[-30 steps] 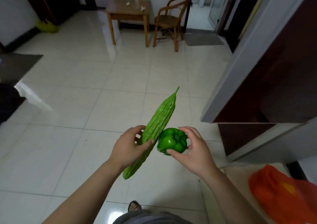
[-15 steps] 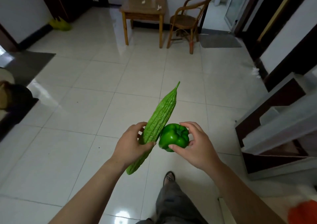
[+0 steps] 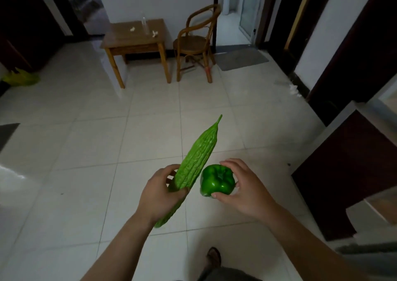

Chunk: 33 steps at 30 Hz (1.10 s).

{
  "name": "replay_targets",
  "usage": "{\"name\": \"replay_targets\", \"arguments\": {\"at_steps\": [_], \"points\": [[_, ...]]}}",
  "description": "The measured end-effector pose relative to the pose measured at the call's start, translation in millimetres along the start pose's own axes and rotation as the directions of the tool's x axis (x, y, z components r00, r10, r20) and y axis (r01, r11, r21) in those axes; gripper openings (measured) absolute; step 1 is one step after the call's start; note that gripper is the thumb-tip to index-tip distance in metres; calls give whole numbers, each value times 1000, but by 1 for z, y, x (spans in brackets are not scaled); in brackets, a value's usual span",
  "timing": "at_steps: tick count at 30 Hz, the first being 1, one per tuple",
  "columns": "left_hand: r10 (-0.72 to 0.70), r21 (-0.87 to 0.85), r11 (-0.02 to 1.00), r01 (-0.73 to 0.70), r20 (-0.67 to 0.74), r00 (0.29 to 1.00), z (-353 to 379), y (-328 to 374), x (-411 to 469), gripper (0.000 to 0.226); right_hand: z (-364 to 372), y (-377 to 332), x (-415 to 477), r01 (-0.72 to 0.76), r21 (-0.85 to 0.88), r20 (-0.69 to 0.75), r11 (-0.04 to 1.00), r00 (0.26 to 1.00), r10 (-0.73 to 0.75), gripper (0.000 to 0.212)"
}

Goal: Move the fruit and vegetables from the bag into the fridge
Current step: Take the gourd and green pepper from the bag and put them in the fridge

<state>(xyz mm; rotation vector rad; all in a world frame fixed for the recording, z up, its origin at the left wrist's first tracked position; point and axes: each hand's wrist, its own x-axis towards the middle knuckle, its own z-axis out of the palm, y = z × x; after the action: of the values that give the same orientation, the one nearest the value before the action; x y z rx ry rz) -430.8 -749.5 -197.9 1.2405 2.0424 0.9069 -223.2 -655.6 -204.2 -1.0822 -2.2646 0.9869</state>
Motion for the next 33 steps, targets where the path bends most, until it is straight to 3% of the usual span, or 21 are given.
{"name": "replay_targets", "arguments": {"at_steps": [9,18,24,33], "points": [[204,-81,978,-193,160,966,47,74,161,51,-60,53,79,-173,46,-263,984,948,179,72],[402,-136,914,-383,440,803,128,171,328,48,-149,121,155,-395,39,-509,918,783,358,75],[501,-199,847,-493,608,615,196,252,405,53,-208,148,174,-507,63,-711,859,581,395,70],[511,-355,820,-449,808,293,340,354,391,48,-279,196,120,-652,231,-866,723,201,458,72]]}}
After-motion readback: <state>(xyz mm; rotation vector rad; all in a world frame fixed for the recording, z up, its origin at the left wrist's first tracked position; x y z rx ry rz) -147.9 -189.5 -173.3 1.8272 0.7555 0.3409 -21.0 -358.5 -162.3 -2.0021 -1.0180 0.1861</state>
